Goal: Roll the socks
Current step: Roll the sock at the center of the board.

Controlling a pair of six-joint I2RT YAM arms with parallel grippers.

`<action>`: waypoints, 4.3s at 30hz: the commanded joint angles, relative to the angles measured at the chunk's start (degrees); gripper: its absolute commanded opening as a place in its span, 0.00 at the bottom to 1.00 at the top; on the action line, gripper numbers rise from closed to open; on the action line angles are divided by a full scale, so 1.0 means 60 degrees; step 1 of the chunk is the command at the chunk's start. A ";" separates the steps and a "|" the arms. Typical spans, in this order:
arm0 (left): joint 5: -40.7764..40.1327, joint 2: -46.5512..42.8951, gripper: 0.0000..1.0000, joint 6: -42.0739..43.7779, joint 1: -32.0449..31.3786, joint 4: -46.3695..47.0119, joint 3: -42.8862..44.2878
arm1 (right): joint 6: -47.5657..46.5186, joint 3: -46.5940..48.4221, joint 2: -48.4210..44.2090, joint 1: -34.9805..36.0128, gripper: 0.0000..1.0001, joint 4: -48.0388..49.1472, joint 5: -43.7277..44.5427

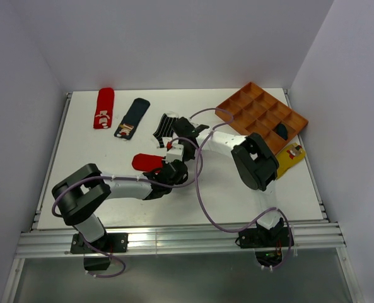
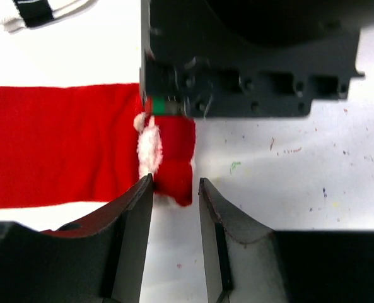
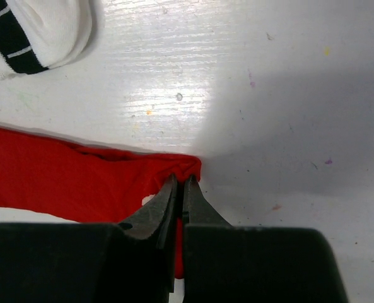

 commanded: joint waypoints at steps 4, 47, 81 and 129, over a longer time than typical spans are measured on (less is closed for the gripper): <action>0.0021 -0.0507 0.41 0.0224 -0.0107 0.0494 -0.0151 | -0.0160 0.0305 0.0548 -0.0116 0.00 -0.0251 0.0242; 0.4235 -0.0492 0.00 -0.1840 0.2132 0.1944 -0.1189 | 0.0000 -0.1949 -0.2057 -0.0878 0.42 0.1622 -0.0285; 0.8384 0.0957 0.00 -0.5283 0.4273 0.3013 -0.1381 | 0.0997 -0.2859 -0.1767 -0.0497 0.41 0.3308 -0.0578; 0.1413 -0.1094 0.47 0.2449 0.0479 0.2998 -0.0956 | -0.0190 -0.0193 0.0153 -0.0468 0.00 -0.0237 -0.0183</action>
